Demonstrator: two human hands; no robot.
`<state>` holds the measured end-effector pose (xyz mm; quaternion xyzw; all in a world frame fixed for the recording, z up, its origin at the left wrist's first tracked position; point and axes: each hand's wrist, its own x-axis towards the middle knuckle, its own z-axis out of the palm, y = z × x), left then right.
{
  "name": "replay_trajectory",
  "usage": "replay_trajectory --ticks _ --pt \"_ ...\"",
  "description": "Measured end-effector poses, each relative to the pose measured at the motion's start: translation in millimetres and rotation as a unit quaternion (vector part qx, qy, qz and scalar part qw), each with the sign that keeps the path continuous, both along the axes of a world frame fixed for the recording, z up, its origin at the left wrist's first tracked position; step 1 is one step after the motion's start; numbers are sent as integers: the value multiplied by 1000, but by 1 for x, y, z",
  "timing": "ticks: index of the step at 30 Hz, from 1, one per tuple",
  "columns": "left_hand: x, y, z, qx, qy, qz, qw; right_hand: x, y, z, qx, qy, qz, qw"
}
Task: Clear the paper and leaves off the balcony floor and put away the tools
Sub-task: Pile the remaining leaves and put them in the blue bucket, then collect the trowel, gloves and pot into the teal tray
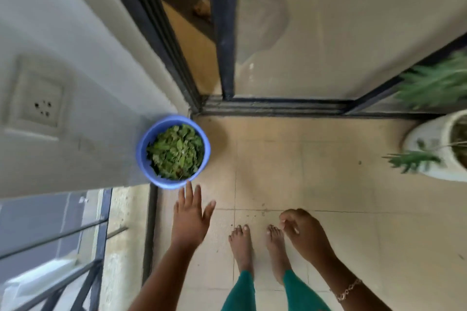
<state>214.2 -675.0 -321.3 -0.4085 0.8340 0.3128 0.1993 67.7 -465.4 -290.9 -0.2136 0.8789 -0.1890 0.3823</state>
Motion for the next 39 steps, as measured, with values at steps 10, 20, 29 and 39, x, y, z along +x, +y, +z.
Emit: replay_trajectory --ticks 10,20,29,39 --pt "-95 72 192 -72 -4 -344 936 26 70 184 16 77 -114 990" --pt "-118 178 246 -166 50 -561 810 103 172 244 96 135 -291 942" --pt "-39 293 276 -82 96 -712 690 256 264 262 163 137 -541 814" --pt "13 335 302 -64 132 -776 614 369 281 281 219 132 -646 719"
